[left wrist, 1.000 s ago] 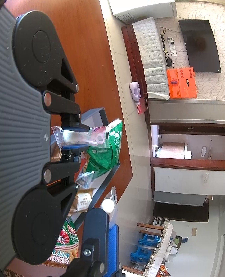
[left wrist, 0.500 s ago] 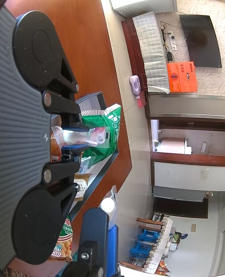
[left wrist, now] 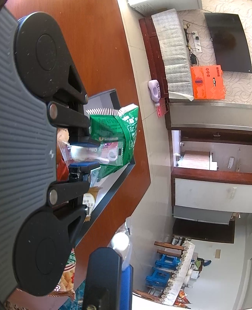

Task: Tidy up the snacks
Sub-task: 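Carry the spoon packet and clear candy over the grey box, then open the left gripper over the box while the right releases the candy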

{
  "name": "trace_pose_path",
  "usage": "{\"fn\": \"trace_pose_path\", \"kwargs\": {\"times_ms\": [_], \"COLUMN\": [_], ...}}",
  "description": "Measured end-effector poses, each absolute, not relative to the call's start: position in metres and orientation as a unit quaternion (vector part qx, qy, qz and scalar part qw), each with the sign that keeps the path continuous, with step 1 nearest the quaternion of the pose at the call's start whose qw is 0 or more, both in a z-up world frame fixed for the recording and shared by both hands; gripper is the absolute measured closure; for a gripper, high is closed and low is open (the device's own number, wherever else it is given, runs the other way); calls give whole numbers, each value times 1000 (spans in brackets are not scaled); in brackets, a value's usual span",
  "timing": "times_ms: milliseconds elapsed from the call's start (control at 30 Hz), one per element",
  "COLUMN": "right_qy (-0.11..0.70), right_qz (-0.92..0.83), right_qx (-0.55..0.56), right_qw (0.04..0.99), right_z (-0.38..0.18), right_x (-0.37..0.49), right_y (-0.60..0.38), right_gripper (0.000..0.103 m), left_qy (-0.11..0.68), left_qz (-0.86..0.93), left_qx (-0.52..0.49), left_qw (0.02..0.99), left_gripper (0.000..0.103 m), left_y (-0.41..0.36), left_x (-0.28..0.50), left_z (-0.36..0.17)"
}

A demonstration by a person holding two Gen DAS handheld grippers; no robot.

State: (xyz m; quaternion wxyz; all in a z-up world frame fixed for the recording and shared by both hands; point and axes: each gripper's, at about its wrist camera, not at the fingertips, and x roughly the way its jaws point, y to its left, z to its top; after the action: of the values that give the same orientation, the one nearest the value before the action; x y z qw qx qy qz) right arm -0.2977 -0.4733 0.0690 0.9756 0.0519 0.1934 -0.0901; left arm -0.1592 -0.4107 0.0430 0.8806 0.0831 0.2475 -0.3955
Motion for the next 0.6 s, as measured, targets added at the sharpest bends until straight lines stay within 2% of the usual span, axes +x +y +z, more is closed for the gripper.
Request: {"fn": "trace_pose_path", "kwargs": {"times_ms": [600], "right_qy": [198], "right_qz": [-100], "right_qx": [60], "right_qw": [973], "right_z": [70], "right_x": [-299], "right_y": [-477], "right_gripper": [76], "left_qy": [252], "left_qz": [-410], "left_qx": [84], "left_qw": [872], "left_gripper": [85], "left_y": [-440], "left_x": [-157], "left_z": [27]}}
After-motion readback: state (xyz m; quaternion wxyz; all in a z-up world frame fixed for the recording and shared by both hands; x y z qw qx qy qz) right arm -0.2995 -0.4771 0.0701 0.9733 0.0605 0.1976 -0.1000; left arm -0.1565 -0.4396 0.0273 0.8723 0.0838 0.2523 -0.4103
